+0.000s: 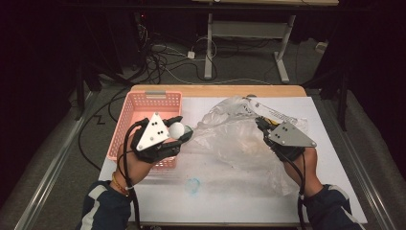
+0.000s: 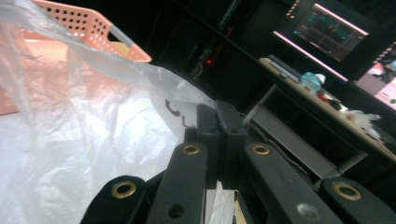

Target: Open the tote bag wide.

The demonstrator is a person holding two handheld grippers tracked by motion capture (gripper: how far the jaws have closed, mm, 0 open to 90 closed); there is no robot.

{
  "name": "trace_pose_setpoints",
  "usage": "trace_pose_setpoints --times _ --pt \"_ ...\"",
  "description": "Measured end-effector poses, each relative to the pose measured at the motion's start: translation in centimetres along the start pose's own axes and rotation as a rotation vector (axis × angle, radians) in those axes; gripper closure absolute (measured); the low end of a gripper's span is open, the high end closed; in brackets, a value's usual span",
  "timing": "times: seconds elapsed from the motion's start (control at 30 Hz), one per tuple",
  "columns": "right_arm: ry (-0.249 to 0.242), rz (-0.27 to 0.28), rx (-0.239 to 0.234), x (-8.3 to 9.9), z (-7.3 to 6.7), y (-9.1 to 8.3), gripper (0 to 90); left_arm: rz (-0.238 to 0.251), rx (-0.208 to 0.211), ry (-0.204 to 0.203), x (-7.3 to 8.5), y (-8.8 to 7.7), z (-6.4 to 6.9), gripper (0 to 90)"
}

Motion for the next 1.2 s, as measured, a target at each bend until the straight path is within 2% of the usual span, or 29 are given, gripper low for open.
trace_pose_setpoints --times 0.13,0.23,0.3,0.43,0.57,0.67,0.83,0.9,0.93,1.03,1.1,1.13,1.17,1.2 --pt "0.011 -0.002 -0.014 0.0 -0.3 0.1 90.0 0.026 0.039 0.01 -0.6 0.8 1.6 47.8" --pt "0.022 -0.007 -0.035 0.1 -0.7 0.3 90.0 0.032 0.087 0.006 -0.4 2.4 3.4 47.8" --pt "0.025 -0.009 -0.041 0.1 -0.9 0.4 90.0 0.021 0.103 0.023 -0.1 3.8 4.7 47.8" --pt "0.018 -0.03 -0.085 0.2 -2.1 0.6 90.0 -0.013 0.151 0.055 0.9 6.7 7.3 47.8" --pt "0.028 -0.032 -0.099 0.2 -2.1 0.7 90.0 -0.06 0.174 0.058 2.5 10.0 8.9 47.7" --pt "0.046 -0.029 -0.097 0.2 -1.7 0.6 90.0 -0.098 0.176 0.06 3.5 12.1 9.4 47.7" --pt "0.077 -0.027 -0.097 0.4 -1.0 0.5 90.0 -0.145 0.164 0.039 4.8 15.2 9.5 47.7" --pt "0.08 -0.03 -0.103 0.4 -0.9 0.5 90.0 -0.178 0.168 0.017 5.6 16.8 9.4 47.7" --pt "0.08 -0.03 -0.106 0.4 -0.9 0.5 90.0 -0.178 0.168 0.017 5.6 16.8 9.4 47.7" --pt "0.087 -0.028 -0.106 0.4 -1.0 0.5 90.0 -0.198 0.17 -0.004 6.2 18.1 9.5 47.7" --pt "0.087 -0.025 -0.118 0.4 -1.2 0.5 90.0 -0.223 0.158 0.015 6.6 19.2 9.5 47.6" --pt "0.085 -0.025 -0.117 0.4 -1.3 0.5 90.0 -0.221 0.145 0.0 6.8 19.6 9.5 47.6" --pt "0.091 -0.024 -0.114 0.4 -1.4 0.5 90.0 -0.225 0.151 -0.015 7.0 20.0 9.5 47.7" --pt "0.096 -0.025 -0.117 0.4 -1.4 0.5 90.0 -0.225 0.151 -0.015 7.0 20.0 9.5 47.7"
Point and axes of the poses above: each handheld gripper's, and its own axes: y roughly forward along the jaws, x roughly out of its underside, z roughly to its right, the point moved 4 cm from there along y, roughly forward along the jaws, and after that the axes turned 8 degrees about z, right-handed, at the moved point
